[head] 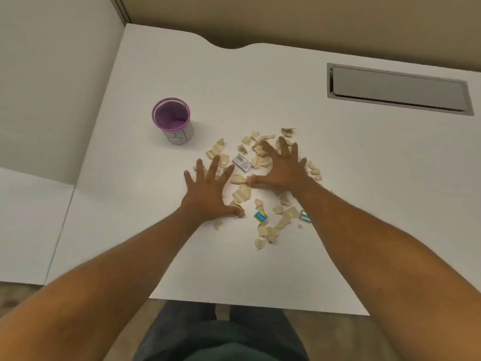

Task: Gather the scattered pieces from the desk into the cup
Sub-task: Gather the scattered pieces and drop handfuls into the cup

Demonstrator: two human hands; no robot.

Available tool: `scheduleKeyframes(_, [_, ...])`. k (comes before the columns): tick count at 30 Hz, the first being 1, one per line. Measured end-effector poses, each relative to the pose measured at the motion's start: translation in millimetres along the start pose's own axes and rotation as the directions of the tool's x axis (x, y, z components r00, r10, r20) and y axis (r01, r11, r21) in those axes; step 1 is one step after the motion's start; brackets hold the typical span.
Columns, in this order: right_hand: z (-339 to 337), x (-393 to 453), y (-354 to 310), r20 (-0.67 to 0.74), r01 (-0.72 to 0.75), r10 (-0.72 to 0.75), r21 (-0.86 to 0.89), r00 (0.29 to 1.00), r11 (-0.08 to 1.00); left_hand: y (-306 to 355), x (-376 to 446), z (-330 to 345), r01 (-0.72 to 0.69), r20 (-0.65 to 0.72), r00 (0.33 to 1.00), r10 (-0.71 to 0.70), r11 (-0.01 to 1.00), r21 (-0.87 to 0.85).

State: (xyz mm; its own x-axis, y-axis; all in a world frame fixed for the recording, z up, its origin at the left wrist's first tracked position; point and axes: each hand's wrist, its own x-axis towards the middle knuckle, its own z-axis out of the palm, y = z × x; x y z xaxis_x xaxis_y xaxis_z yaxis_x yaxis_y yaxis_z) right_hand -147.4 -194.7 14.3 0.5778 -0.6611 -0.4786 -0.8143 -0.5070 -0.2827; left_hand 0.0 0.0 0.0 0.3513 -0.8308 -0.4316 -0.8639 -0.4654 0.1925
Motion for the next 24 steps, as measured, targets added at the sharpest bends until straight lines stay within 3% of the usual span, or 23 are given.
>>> scheduleKeyframes(3, [13,-13,-9,-0.018,0.042,-0.045,-0.135,0.999,0.99,16,-7,4,-0.003,0.008,1.0,0.003,0.996,0.093])
scheduleKeyframes(10, [42,-59,-19,-0.205,0.05,-0.097,-0.223,0.974,0.973,23,-27,10,-0.032,-0.141,0.989,0.051,0.99,0.138])
scheduleKeyframes(21, [39,-73,-29,-0.15,0.114,-0.136,-0.147,0.979,0.983,16,-14,-11,-0.1,-0.092,0.989,0.114,0.984,0.148])
scheduleKeyframes(24, [37,-73,-28,-0.126,0.12,-0.144,-0.178,0.981,0.977,12,-6,-13,-0.092,-0.097,0.99,0.097,0.994,0.052])
